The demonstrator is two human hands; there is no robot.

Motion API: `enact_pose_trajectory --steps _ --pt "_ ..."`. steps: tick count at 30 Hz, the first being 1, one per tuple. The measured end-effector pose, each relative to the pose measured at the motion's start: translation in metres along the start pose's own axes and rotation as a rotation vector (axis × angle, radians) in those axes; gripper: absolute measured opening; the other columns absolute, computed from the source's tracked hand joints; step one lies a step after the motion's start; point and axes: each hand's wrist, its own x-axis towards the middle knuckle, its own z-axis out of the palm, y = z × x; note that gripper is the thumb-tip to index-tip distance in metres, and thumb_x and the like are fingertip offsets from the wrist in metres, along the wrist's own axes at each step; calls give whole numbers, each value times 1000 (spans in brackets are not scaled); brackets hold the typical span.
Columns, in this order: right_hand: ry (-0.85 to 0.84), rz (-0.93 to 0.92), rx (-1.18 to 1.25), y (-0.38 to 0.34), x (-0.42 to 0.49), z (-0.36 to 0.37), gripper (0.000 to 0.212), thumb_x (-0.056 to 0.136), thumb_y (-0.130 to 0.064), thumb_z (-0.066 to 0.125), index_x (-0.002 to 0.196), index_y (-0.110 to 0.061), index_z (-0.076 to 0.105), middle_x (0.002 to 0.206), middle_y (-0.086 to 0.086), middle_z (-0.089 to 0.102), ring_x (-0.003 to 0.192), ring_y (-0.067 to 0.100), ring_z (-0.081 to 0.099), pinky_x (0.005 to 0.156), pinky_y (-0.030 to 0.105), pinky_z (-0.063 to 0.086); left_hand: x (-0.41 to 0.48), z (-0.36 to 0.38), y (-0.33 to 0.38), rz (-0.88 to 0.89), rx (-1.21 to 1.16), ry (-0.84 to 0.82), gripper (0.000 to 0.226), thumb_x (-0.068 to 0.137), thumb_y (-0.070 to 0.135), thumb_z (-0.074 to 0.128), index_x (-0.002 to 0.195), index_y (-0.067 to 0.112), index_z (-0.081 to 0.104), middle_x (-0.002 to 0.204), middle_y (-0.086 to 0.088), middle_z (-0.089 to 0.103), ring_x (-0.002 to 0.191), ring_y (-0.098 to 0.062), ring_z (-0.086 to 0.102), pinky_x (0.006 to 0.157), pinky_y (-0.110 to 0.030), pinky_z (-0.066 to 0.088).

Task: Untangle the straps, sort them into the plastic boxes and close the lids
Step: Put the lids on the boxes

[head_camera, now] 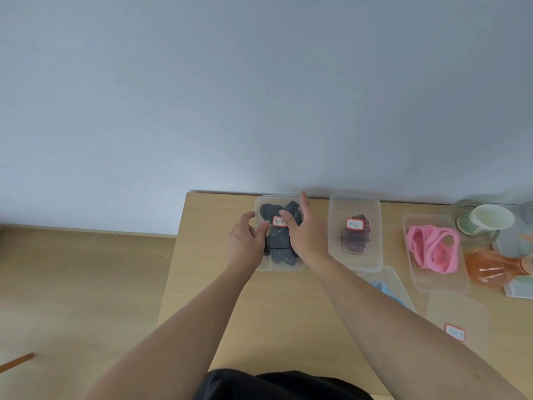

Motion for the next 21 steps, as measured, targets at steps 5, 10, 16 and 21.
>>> enact_pose_trajectory --steps 5,10,16,21 --pt "26 -55 -41 5 -4 3 73 99 -50 57 159 -25 25 146 -1 55 133 16 50 98 17 35 -1 -1 -5 44 -23 -34 33 101 34 60 131 20 61 70 1 54 66 -15 51 66 -34 47" --pt "33 -71 -196 6 -3 7 70 102 -52 47 160 -27 20 120 6 61 112 23 57 90 28 44 4 -2 -9 122 70 -96 19 104 27 53 116 18 63 72 2 48 68 -16 45 67 -33 38" --pt "44 -138 -434 6 -1 11 63 106 -49 36 160 -23 18 108 9 65 98 31 61 80 42 49 9 -9 6 89 190 -234 65 107 26 45 162 27 12 97 -4 54 93 -23 53 80 -32 40" --pt "83 -199 -532 5 -2 13 63 106 -43 38 159 -14 23 104 15 68 93 39 61 81 45 46 16 -15 12 87 361 -269 63 107 30 42 163 24 13 92 -9 60 95 -31 60 81 -40 48"
